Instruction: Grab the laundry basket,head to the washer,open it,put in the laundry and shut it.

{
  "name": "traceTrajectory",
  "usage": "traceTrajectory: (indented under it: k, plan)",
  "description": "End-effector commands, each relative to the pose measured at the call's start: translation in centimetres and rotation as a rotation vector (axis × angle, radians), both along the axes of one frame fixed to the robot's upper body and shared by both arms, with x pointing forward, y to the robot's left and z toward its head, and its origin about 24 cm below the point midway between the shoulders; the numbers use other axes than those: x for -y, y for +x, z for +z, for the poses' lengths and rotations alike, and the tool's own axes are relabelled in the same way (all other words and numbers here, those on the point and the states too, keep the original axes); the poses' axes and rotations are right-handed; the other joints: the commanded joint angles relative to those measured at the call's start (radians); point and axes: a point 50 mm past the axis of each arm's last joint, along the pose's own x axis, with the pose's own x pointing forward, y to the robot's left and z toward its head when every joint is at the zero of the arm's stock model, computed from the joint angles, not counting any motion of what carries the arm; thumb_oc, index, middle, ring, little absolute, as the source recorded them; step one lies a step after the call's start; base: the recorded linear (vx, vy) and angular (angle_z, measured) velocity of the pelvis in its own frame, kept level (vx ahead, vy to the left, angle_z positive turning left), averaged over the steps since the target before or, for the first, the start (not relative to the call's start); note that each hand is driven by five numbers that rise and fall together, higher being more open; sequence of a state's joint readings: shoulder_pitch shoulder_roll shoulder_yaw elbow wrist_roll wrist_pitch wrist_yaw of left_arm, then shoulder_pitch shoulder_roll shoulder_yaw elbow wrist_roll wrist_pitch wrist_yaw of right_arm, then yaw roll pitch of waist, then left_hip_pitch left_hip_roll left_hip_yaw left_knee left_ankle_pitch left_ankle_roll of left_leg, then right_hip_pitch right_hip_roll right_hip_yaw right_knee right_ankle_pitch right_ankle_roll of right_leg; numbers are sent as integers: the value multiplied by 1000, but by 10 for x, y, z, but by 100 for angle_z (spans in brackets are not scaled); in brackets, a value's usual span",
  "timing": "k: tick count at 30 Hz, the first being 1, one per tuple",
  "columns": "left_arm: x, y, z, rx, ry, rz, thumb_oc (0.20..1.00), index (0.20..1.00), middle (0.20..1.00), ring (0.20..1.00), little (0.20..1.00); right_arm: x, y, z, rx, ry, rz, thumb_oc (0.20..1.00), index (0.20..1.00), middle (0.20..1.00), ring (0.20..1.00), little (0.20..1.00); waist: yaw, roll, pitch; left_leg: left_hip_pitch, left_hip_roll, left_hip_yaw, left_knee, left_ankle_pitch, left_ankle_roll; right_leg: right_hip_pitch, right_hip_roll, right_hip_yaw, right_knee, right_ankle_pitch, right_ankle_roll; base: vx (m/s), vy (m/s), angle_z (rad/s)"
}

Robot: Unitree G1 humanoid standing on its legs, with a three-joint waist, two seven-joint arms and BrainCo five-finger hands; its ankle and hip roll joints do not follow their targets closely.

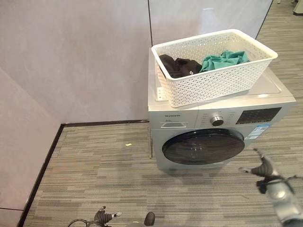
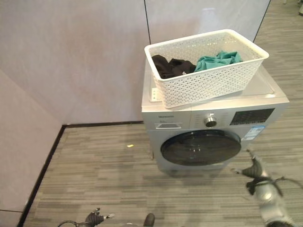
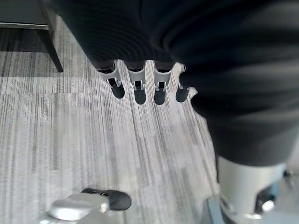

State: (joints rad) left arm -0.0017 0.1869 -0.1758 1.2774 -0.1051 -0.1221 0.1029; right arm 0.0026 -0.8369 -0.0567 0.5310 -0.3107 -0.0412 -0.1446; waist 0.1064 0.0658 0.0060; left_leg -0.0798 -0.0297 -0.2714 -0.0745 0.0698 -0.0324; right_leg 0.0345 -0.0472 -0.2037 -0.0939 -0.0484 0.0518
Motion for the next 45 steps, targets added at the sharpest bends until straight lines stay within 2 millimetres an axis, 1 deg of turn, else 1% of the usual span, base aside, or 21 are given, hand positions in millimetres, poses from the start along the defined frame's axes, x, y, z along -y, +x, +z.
traceTrajectory:
  k: [1,5,6,7,9,10,11,12,14,16,19,23,25,30,31,35,39,40,42,44,45]
  plan:
    - [-2,9,0,-31,8,-32,1000,1000,1000,1000,1000,-3,10,19,6,-52,78,1000,1000,1000,1000,1000,56,-66,-8,-96,1,-80,-13,50,-12,-29,-15,-30,7,16,24,24,-23,4]
    - [-4,5,0,-52,-2,-15,1000,1000,1000,1000,1000,4,19,36,-9,-94,85,1000,1000,1000,1000,1000,70,-75,2,-102,0,-92,-13,58,-19,-22,-10,-51,7,15,20,34,-39,11]
    - [-4,5,0,-51,-3,-14,1000,1000,1000,1000,1000,4,19,36,-9,-94,86,1000,1000,1000,1000,1000,69,-74,2,-102,-1,-94,-13,58,-19,-22,-10,-52,7,15,20,17,-34,18]
    - [-3,5,-1,-53,-10,-5,1000,1000,1000,1000,1000,9,20,38,-15,-88,62,1000,1000,1000,1000,1000,76,-75,6,-108,-1,-99,-13,61,-23,-23,-9,-62,7,14,19,-2,-20,14]
    - [-2,7,-1,-51,-16,-6,1000,1000,1000,1000,1000,13,20,37,-33,-97,47,1000,1000,1000,1000,1000,77,-74,7,-113,0,-104,-13,63,-24,-25,-8,-69,7,13,18,1,-25,7]
    - [-1,7,-1,-49,-20,-7,1000,1000,1000,1000,1000,20,17,34,-54,-84,12,1000,1000,1000,1000,1000,83,-74,12,-118,0,-110,-13,66,-25,-26,-4,-73,7,12,17,4,-21,10]
    - [-1,7,-1,-49,-20,-5,1000,1000,1000,1000,1000,20,18,34,-53,-85,15,1000,1000,1000,1000,1000,81,-74,12,-118,0,-110,-13,66,-25,-27,-4,-74,7,12,17,13,-44,17]
    - [-1,7,-1,-48,-26,-6,1000,1000,1000,1000,1000,27,15,30,-104,-96,-12,1000,1000,1000,1000,1000,87,-75,17,-123,1,-115,-13,69,-26,-26,-2,-79,7,9,15,16,-30,21]
    - [-1,7,-1,-47,-26,-5,1000,1000,1000,1000,1000,30,15,30,-114,-98,-23,1000,1000,1000,1000,1000,86,-74,19,-125,0,-118,-13,70,-28,-27,0,-81,7,8,14,12,-24,14]
    - [-2,6,-1,-50,-23,-8,1000,1000,1000,1000,1000,38,12,26,-167,-105,-56,1000,1000,1000,1000,1000,94,-75,27,-133,1,-124,-13,76,-30,-29,2,-88,7,7,13,14,-28,5]
    - [-3,4,-1,-58,-18,-23,1000,1000,1000,1000,1000,41,14,25,-195,-108,-74,1000,1000,1000,1000,1000,102,-76,34,-139,0,-124,-13,80,-32,-32,2,-93,7,9,14,5,-9,2]
    - [-4,5,-1,-58,-13,-39,1000,1000,1000,1000,1000,46,15,25,-229,-125,-91,1000,1000,1000,1000,1000,106,-77,38,-147,3,-126,-13,83,-34,-41,3,-93,7,10,14,4,-10,5]
    - [-3,7,0,-53,-12,-56,1000,1000,1000,1000,1000,51,19,34,-227,-160,-110,1000,1000,1000,1000,1000,108,-77,40,-155,5,-125,-13,85,-34,-53,3,-89,7,13,16,6,-18,10]
    - [-1,10,0,-40,-15,-68,1000,1000,1000,1000,1000,52,26,46,-220,-203,-97,1000,1000,1000,1000,1000,110,-79,41,-163,9,-122,-13,87,-34,-61,3,-85,7,15,15,0,0,0]
    - [-1,14,1,-26,-12,-62,1000,1000,1000,1000,1000,57,15,39,-229,-194,-127,1000,1000,1000,1000,1000,101,-80,45,-164,11,-119,-13,86,-34,-63,5,-80,7,16,15,0,0,0]
    - [-1,15,2,-19,-10,-72,1000,1000,1000,1000,1000,56,19,46,-214,-221,-109,1000,1000,1000,1000,1000,97,-82,50,-169,14,-115,-13,87,-33,-68,7,-75,7,15,14,5,-8,-6]
    - [2,20,3,-8,-13,-95,1000,1000,1000,1000,1000,56,15,35,-258,-197,-119,1000,1000,1000,1000,1000,98,-78,57,-178,15,-117,-13,90,-33,-80,7,-75,7,17,14,-3,-11,-7]
    - [2,20,3,-8,-13,-94,1000,1000,1000,1000,1000,56,15,35,-257,-198,-118,1000,1000,1000,1000,1000,97,-78,57,-178,15,-116,-13,90,-33,-81,7,-74,7,17,14,0,0,0]
    - [3,21,3,-6,-13,-114,1000,1000,1000,1000,1000,56,15,26,-318,-202,-121,1000,1000,1000,1000,1000,102,-73,66,-188,13,-117,-13,94,-32,-91,5,-72,7,19,16,0,0,0]
    - [4,21,3,-6,-16,-119,1000,1000,1000,1000,1000,55,17,23,-331,-195,-123,1000,1000,1000,1000,1000,105,-69,69,-193,13,-115,-13,96,-31,-100,4,-70,7,22,16,0,0,0]
    - [3,19,2,-9,-16,-115,1000,1000,1000,1000,1000,54,20,27,-327,-202,-113,1000,1000,1000,1000,1000,105,-68,71,-197,13,-116,-13,96,-31,-105,3,-67,7,24,17,0,0,0]
